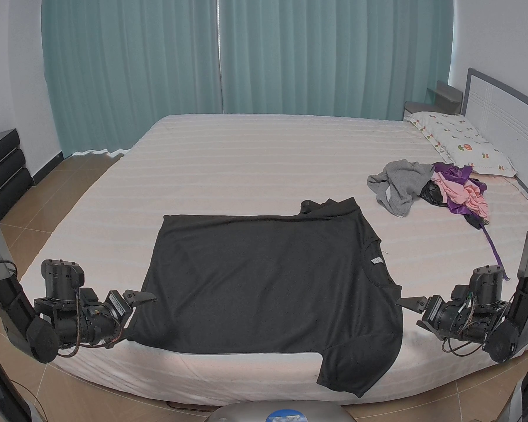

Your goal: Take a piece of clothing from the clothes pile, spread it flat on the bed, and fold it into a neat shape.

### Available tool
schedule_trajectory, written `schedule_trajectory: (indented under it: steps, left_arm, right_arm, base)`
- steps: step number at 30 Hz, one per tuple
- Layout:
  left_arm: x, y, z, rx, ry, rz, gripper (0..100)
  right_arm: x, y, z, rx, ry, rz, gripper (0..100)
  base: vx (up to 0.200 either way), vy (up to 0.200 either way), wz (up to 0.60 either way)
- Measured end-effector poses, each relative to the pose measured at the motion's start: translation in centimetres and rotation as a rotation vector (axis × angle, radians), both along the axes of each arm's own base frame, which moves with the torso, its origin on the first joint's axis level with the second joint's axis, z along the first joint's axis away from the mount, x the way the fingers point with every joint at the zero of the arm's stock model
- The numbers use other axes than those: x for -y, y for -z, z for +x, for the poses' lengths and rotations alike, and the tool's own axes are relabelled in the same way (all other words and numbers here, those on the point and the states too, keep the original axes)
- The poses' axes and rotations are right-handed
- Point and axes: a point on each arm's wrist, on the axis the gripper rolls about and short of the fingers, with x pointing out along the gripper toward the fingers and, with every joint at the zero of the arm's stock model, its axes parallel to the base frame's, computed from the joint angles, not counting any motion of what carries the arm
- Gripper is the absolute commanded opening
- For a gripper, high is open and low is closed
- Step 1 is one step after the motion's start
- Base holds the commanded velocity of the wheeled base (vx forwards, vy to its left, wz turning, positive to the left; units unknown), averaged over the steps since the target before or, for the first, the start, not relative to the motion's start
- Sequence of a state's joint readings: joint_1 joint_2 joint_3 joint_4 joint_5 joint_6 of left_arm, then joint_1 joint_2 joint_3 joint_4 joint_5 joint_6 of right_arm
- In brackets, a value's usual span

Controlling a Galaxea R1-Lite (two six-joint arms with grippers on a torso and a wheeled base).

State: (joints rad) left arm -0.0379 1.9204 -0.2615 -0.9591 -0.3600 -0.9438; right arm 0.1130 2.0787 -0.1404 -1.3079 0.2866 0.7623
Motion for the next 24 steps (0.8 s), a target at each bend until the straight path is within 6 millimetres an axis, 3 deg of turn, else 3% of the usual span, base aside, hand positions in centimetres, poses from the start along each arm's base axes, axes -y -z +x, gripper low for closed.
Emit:
schedule_trajectory:
  steps: [6,11,24]
  left_arm:
    - [-2.4,0.6,1.1,0.032,-0.006,0.104,100]
    - [-3.7,1.9,1.9,-0.053,0.012,0.155,100]
    - [-4.1,4.1,2.5,-0.1,0.152,0.29,100]
  right_arm:
    - [-0.2,0.8,1.0,-0.018,0.01,0.017,100]
    - [-0.1,1.3,1.2,-0.044,0.033,0.042,100]
    - [-0.1,1.7,1.0,-0.068,0.04,0.051,100]
  base:
    - [0.0,0.0,0.0]
    - [0.0,0.0,0.0]
    - [0.0,0.0,0.0]
